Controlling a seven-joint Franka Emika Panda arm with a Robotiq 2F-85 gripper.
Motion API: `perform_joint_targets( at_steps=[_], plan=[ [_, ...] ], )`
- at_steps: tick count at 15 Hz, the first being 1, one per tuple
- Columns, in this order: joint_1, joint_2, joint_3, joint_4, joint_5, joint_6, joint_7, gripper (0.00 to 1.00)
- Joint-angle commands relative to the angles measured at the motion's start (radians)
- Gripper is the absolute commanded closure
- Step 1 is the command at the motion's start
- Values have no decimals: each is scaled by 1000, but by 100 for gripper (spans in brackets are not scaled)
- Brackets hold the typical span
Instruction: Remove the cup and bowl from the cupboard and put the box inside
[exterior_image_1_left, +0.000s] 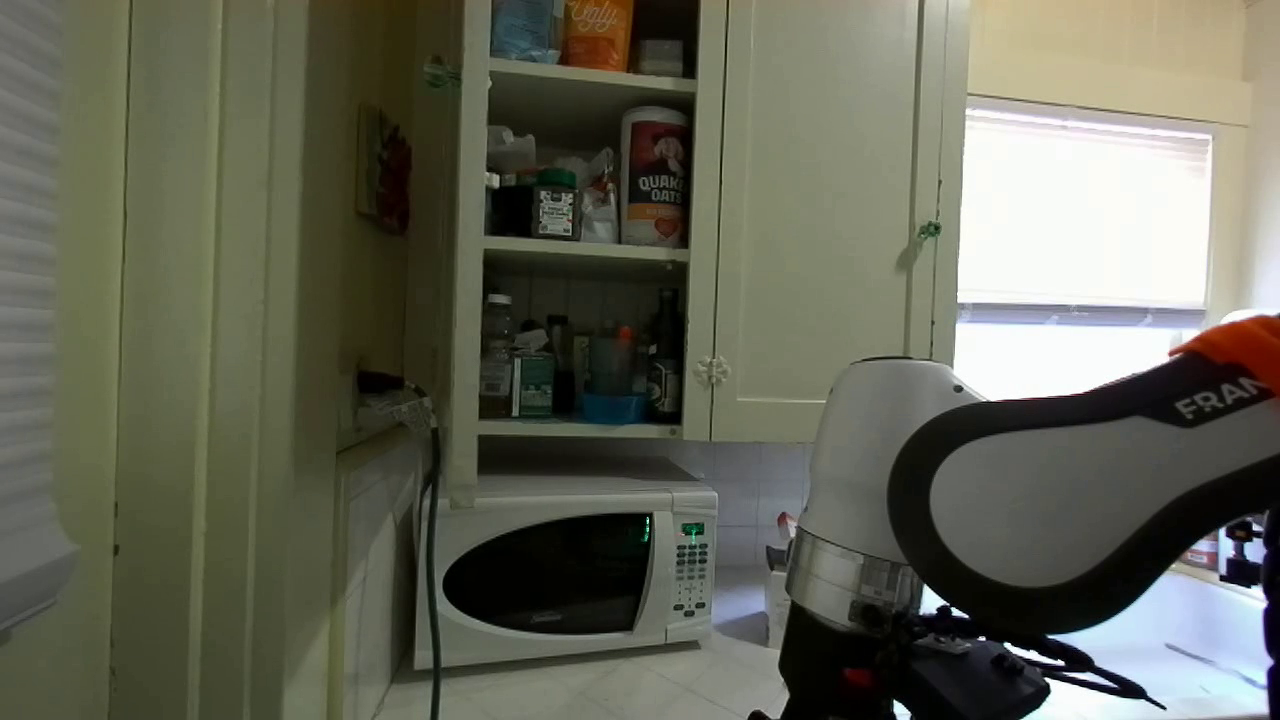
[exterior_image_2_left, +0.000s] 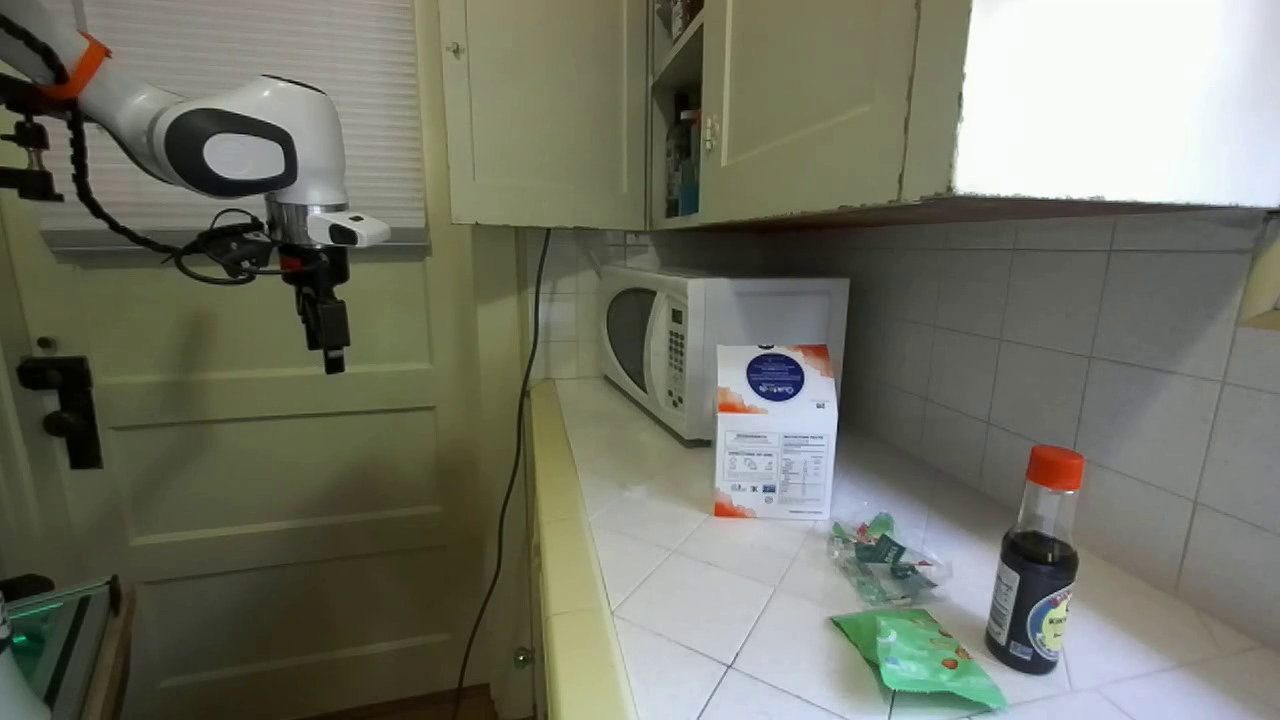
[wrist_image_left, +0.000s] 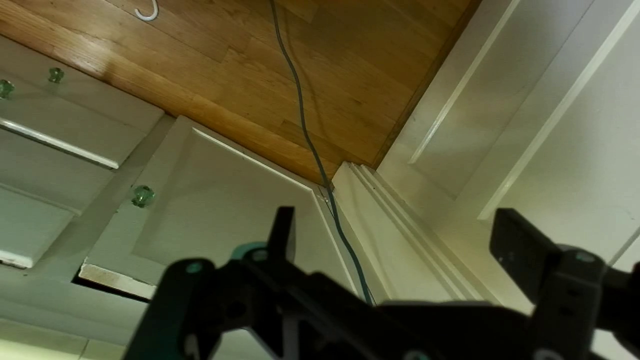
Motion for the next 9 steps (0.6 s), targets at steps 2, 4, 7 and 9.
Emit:
perform_joint_targets(
  at_steps=[2, 4, 7, 9],
  plan=[
    [2, 0, -2, 1, -2, -2, 2, 0],
    [-15, 3, 3, 2, -30, 34, -4, 0],
    [-66, 35, -3, 50, -158, 88, -62, 0],
    [-100, 63, -18, 92, -247, 122, -109, 0]
  ],
)
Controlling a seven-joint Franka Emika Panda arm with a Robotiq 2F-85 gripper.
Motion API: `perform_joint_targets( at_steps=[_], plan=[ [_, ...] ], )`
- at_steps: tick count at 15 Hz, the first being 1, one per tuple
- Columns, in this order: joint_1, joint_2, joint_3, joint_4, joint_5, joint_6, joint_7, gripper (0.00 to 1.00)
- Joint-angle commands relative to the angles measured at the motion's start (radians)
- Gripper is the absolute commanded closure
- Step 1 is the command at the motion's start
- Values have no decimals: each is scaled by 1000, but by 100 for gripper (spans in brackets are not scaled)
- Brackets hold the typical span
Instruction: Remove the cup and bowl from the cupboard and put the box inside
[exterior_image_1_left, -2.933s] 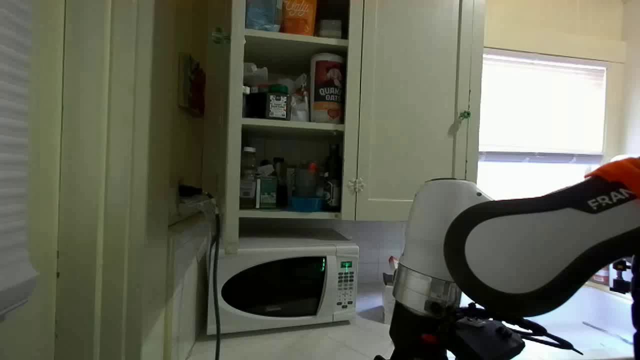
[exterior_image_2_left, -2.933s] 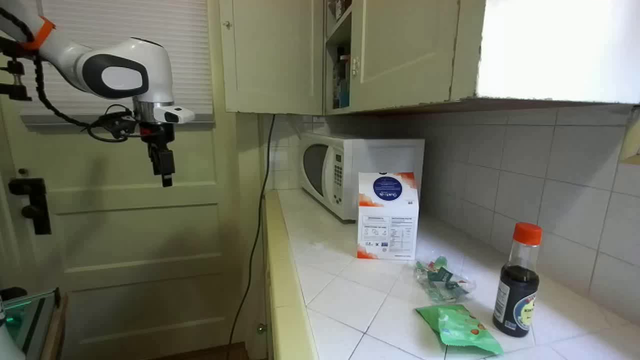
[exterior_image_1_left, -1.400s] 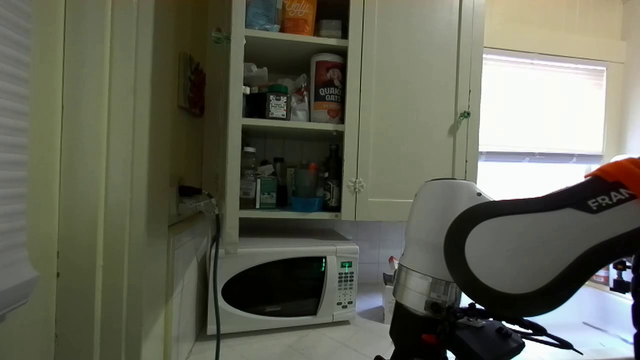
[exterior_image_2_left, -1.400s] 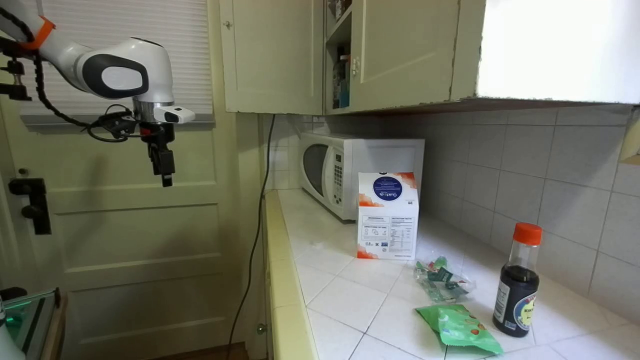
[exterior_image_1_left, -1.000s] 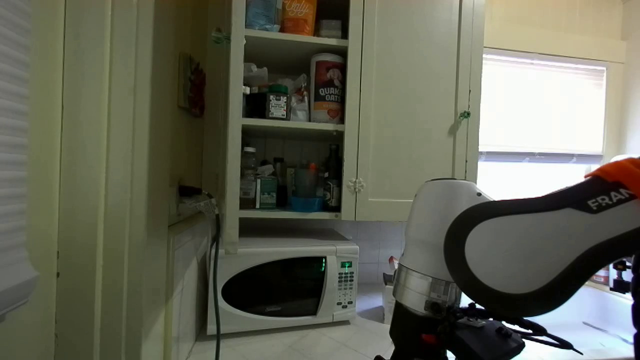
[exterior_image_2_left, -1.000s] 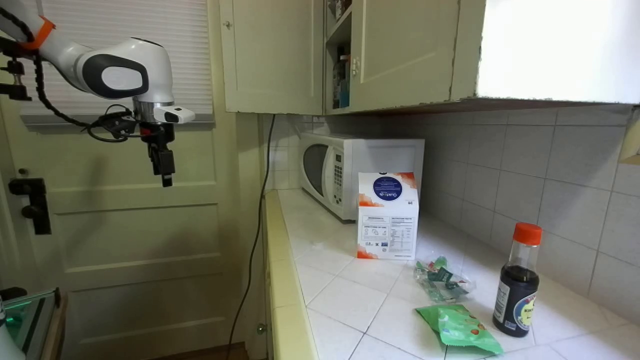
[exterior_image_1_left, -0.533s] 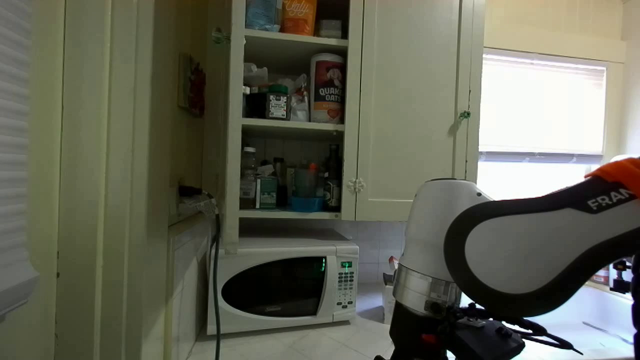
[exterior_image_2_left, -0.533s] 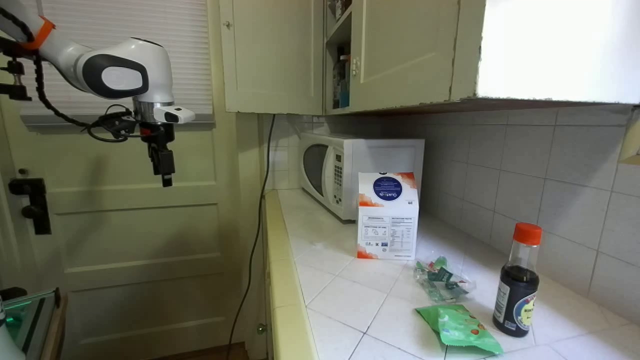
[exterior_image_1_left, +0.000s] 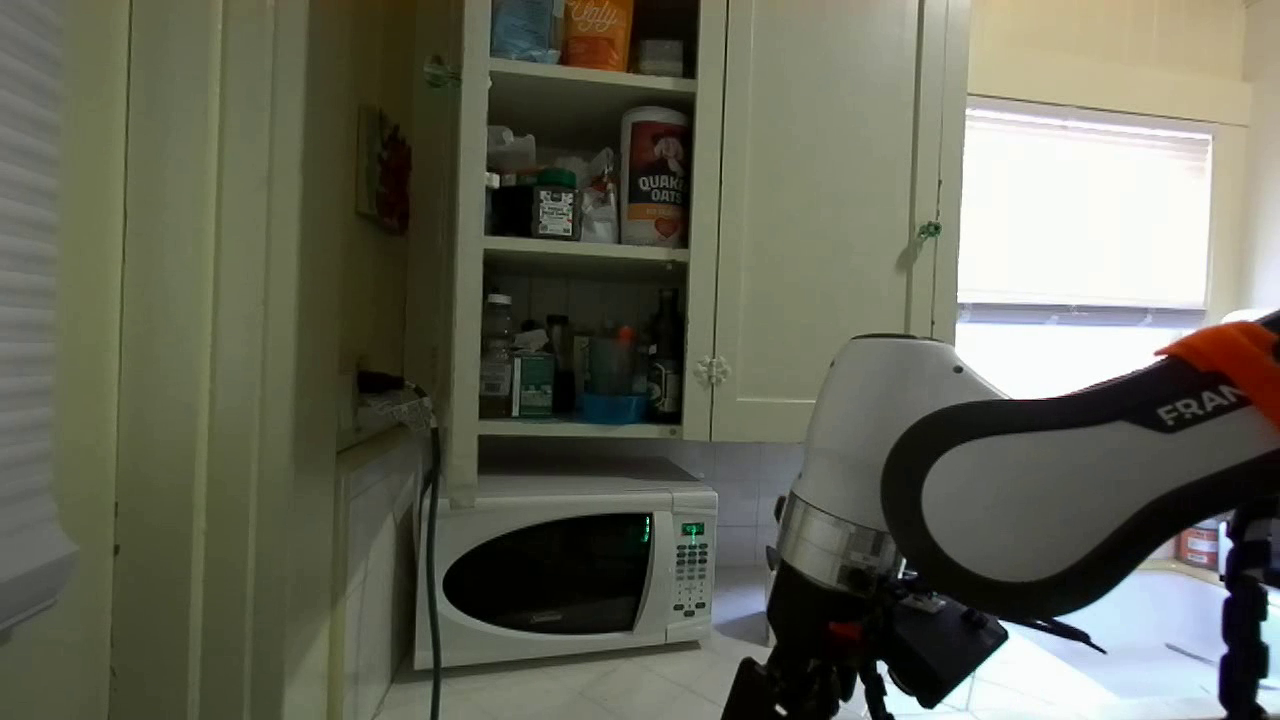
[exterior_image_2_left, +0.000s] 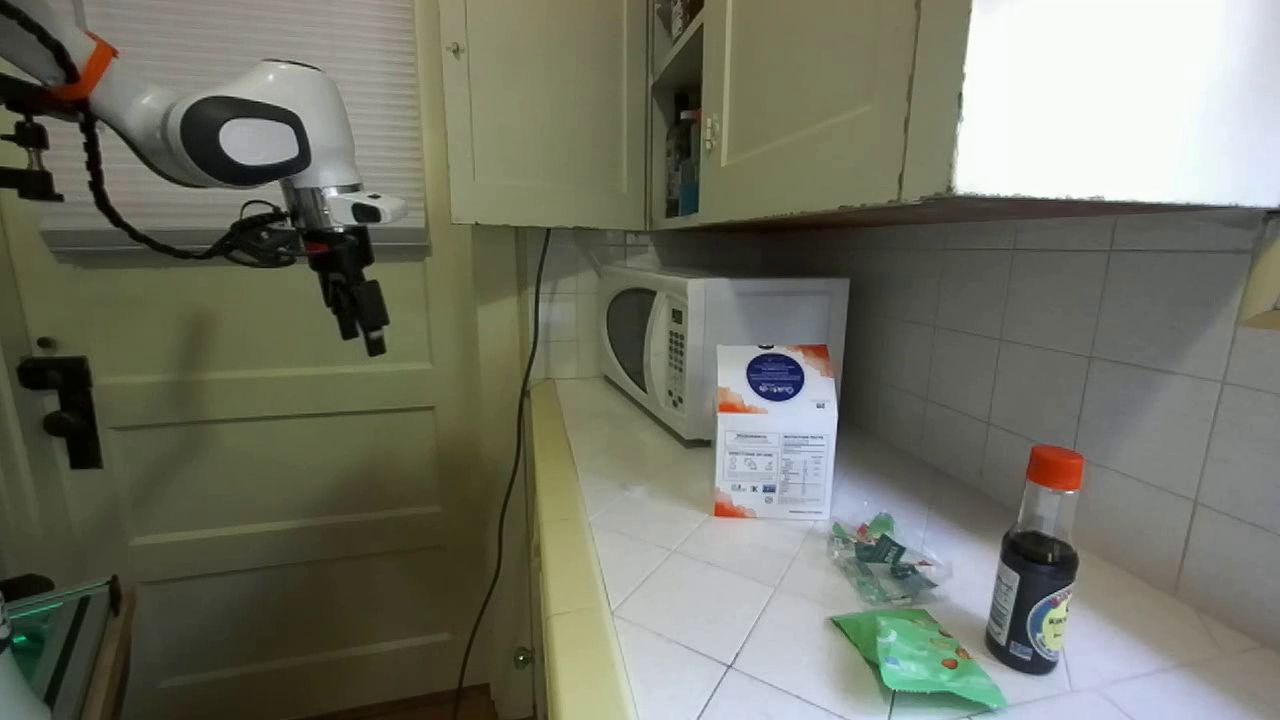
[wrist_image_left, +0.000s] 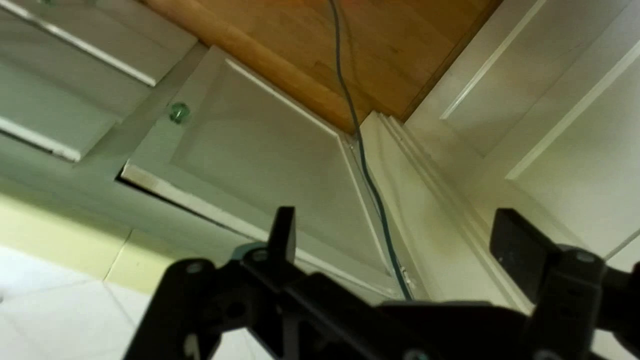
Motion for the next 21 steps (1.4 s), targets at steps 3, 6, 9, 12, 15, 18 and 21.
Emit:
perform_joint_targets(
  at_steps=[3, 6, 9, 12, 15, 18, 21],
  plan=[
    [-103, 102, -34, 144, -219, 98, -110, 0],
    [-150, 164, -48, 281, -336, 117, -166, 0],
    [-182, 244, -57, 453, -443, 88, -227, 0],
    [-245, 337, -30, 651, -573, 41, -208, 0],
    [-212, 307, -66, 612, -546, 74, -217, 0],
    [-215, 335, -63, 642, -555, 71, -217, 0],
    [-219, 359, -59, 658, -595, 126, -227, 0]
  ],
)
